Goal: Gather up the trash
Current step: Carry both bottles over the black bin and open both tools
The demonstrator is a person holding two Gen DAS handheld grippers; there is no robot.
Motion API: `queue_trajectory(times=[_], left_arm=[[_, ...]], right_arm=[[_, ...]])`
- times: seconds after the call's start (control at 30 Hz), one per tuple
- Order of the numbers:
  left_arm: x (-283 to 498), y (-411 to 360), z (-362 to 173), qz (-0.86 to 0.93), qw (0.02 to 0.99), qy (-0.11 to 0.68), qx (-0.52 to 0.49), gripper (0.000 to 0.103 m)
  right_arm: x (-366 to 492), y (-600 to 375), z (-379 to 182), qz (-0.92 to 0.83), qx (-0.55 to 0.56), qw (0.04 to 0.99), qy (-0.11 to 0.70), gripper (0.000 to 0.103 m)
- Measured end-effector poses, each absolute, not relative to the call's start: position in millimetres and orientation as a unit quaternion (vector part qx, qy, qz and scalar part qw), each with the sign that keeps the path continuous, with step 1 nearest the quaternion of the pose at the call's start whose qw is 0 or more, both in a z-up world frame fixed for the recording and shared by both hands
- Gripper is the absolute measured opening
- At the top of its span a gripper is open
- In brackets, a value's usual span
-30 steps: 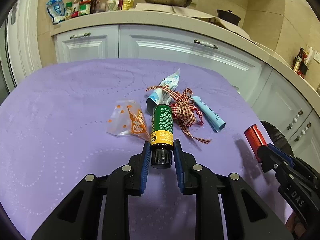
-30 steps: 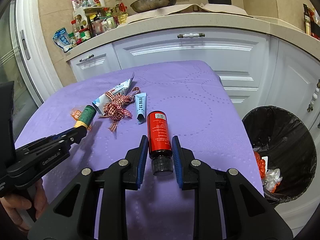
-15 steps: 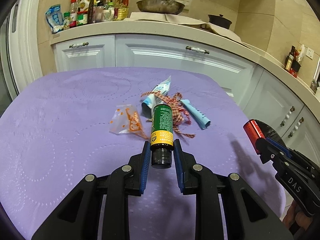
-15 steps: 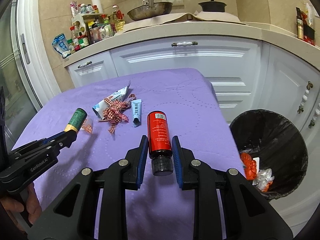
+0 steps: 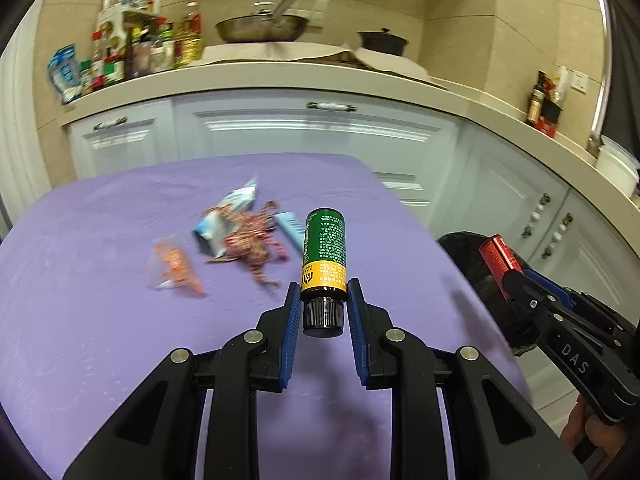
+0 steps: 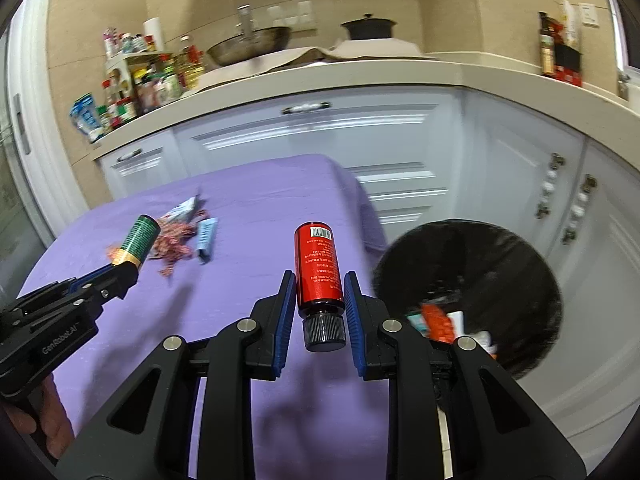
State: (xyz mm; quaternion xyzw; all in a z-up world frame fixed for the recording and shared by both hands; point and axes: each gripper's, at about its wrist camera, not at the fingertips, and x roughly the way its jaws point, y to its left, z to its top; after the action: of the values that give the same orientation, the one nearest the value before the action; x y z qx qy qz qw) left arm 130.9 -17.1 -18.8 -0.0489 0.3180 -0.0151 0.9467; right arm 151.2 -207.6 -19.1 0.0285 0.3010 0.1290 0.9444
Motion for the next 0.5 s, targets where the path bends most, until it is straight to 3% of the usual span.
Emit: queue_trajectory(times=[0.5], left_arm=[[156, -102, -16, -0.082, 0.948, 0.308, -0.006, 0.024]], right_arm=[[162, -296, -18, 0.031, 0.045, 0.957, 0.283, 0.024]])
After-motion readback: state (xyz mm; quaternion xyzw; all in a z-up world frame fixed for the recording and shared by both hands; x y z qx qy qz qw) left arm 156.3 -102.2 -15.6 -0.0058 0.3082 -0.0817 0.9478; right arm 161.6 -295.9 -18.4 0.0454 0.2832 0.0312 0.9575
